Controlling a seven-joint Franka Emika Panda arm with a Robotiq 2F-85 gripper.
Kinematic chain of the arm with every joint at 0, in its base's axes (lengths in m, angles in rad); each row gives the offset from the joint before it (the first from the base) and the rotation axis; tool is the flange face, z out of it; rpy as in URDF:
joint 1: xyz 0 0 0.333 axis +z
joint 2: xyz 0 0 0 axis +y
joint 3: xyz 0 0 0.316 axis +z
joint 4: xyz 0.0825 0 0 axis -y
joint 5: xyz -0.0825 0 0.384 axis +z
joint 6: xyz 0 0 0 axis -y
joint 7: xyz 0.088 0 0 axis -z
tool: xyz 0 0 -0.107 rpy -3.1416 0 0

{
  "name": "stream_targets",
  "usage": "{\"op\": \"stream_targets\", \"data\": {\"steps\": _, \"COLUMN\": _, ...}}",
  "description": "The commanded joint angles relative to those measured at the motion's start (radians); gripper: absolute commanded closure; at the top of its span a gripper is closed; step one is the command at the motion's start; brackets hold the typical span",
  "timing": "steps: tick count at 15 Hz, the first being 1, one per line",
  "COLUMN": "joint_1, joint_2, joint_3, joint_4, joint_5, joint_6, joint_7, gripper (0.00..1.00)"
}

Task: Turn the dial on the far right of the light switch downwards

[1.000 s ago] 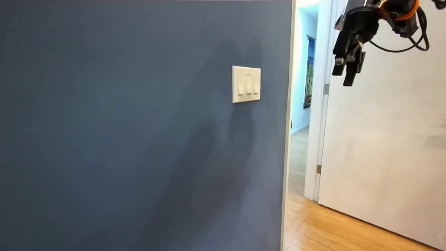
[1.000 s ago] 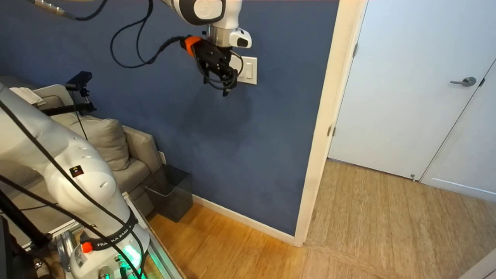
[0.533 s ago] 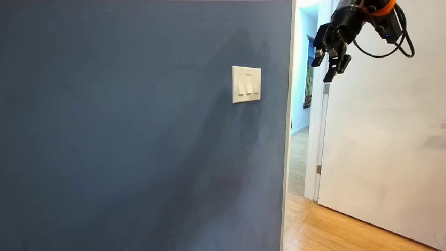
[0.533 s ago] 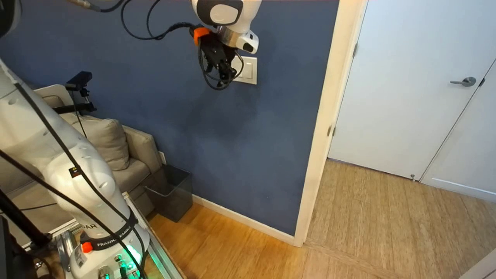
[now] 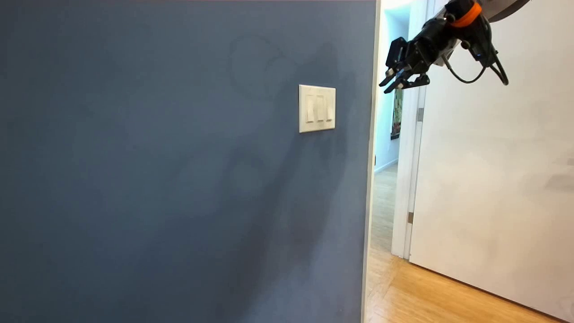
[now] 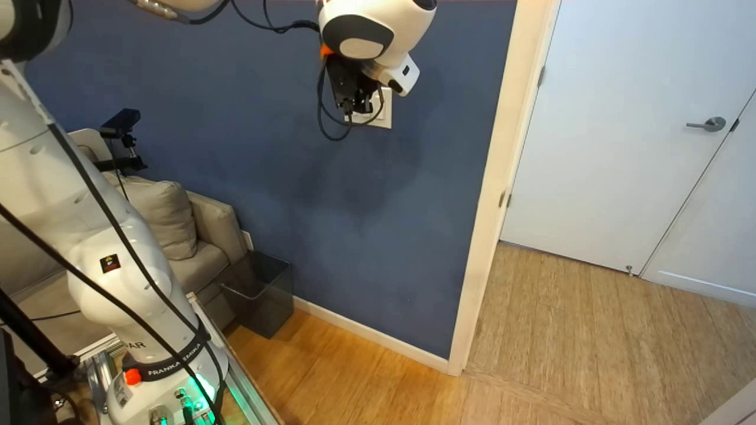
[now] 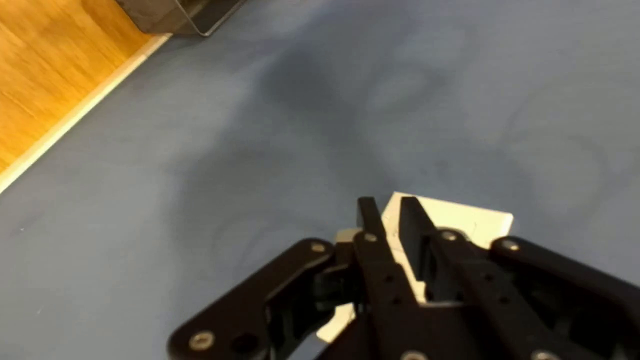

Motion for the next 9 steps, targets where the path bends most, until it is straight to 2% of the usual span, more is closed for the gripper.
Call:
{"op": "stream_targets", "data": {"steps": 1, "joint_1": -0.007, "joint_2": 0.024, "joint_3": 0.022, "joint_4": 0.013, "joint_5": 0.146, "joint_6": 0.102, "joint_7": -0.043, "gripper": 1.00}}
{"op": "stream_targets", "data": {"steps": 2, "joint_1": -0.019, "joint_2": 0.012, "joint_3": 0.023, "joint_4": 0.003, "joint_5": 0.078, "joint_6": 0.056, "joint_7": -0.011, "gripper": 0.95}}
{"op": "stream_targets", "data": {"steps": 3, "joint_1": -0.018, "joint_2": 0.016, "joint_3": 0.027, "joint_4": 0.003, "joint_5": 0.101, "joint_6": 0.076, "joint_7": -0.021, "gripper": 0.99}}
{"op": "stream_targets", "data": {"steps": 8, "joint_1": -0.018, "joint_2": 0.017, "joint_3": 0.029, "joint_4": 0.004, "joint_5": 0.112, "joint_6": 0.086, "joint_7": -0.030, "gripper": 0.99}}
{"op": "stream_targets", "data": {"steps": 9, "joint_1": -0.015, "joint_2": 0.031, "joint_3": 0.026, "joint_4": 0.013, "joint_5": 0.156, "joint_6": 0.097, "joint_7": -0.025, "gripper": 1.00}}
